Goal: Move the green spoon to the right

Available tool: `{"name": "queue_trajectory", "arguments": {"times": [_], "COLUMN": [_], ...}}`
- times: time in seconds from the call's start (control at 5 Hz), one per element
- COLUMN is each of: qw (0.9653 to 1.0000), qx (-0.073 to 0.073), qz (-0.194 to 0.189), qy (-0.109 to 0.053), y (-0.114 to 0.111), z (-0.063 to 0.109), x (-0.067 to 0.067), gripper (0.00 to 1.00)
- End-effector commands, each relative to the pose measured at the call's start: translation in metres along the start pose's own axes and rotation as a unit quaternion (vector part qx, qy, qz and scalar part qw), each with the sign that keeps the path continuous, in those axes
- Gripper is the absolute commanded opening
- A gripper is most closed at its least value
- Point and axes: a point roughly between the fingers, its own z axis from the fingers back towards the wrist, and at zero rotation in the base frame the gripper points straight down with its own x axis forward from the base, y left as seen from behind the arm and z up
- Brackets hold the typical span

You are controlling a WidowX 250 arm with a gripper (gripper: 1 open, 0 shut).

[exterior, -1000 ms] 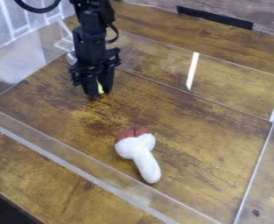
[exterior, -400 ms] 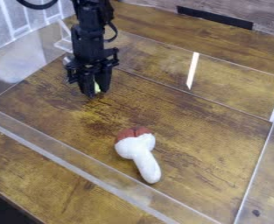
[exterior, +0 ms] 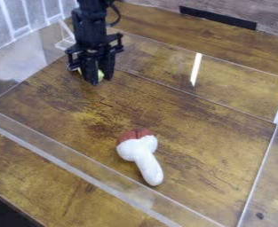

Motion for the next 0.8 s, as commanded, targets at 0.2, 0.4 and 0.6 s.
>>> {"name": "queue_trajectory", "arguments": {"times": [0.2,0.4,0.6], "qw": [0.9951,0.9941,0.9935], "qx": [-0.085,-0.091,-0.093], "qz": [-0.046,-0.056,-0.064], "qy": [-0.017,-0.018,-0.018], "y": [-0.012,-0.011,-0.009], "z": [0.090,0.103,0.112], "x": [-0.021,-0.032,-0.043], "gripper": [0.00,0.00,0.00]}}
